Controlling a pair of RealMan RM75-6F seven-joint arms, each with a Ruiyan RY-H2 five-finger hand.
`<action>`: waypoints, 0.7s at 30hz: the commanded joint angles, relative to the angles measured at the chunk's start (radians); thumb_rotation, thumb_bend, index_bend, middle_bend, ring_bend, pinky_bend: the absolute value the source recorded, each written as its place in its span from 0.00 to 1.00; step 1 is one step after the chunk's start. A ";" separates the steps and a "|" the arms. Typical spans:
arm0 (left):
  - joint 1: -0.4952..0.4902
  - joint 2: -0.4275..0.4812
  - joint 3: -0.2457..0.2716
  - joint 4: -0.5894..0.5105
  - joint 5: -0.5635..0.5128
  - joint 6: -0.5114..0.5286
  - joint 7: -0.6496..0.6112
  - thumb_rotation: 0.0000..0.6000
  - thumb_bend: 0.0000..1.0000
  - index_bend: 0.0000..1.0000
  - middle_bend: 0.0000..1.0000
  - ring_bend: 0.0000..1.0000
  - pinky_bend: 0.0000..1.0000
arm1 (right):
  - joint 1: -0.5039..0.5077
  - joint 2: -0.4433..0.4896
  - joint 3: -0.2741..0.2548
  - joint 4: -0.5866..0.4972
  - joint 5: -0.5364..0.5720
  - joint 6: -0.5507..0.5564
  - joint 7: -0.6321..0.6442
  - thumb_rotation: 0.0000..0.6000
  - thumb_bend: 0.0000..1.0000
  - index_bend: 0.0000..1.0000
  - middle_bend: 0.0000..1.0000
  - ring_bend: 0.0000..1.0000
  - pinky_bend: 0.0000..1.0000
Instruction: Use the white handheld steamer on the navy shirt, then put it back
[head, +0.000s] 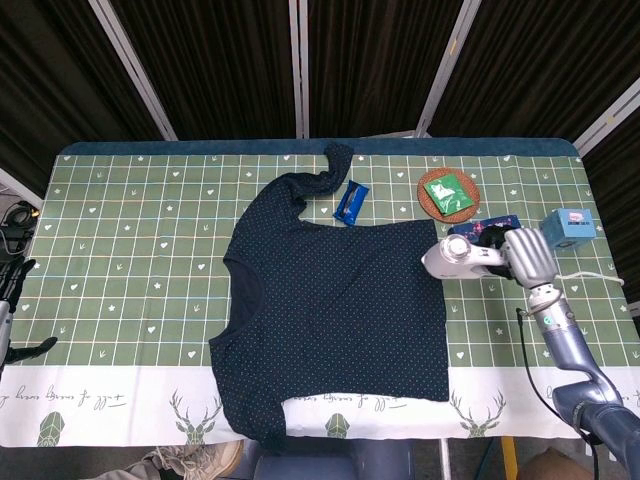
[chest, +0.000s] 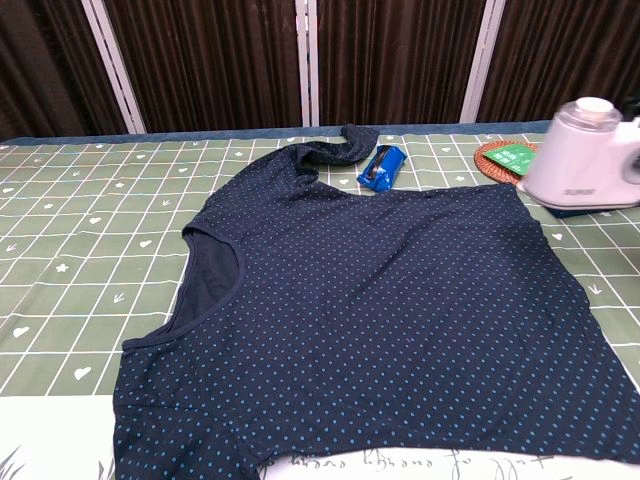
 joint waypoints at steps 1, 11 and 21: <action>-0.002 0.000 -0.002 0.003 -0.007 -0.005 -0.003 1.00 0.00 0.00 0.00 0.00 0.00 | 0.047 0.016 -0.005 -0.086 -0.043 0.017 -0.049 1.00 0.86 0.75 0.65 0.60 0.88; -0.016 -0.005 -0.012 0.021 -0.049 -0.029 -0.003 1.00 0.00 0.00 0.00 0.00 0.00 | 0.164 0.000 -0.060 -0.302 -0.152 -0.055 -0.214 1.00 0.86 0.75 0.65 0.60 0.88; -0.020 -0.010 -0.013 0.025 -0.060 -0.031 0.003 1.00 0.00 0.00 0.00 0.00 0.00 | 0.216 -0.083 -0.120 -0.307 -0.235 -0.074 -0.253 1.00 0.85 0.74 0.65 0.60 0.88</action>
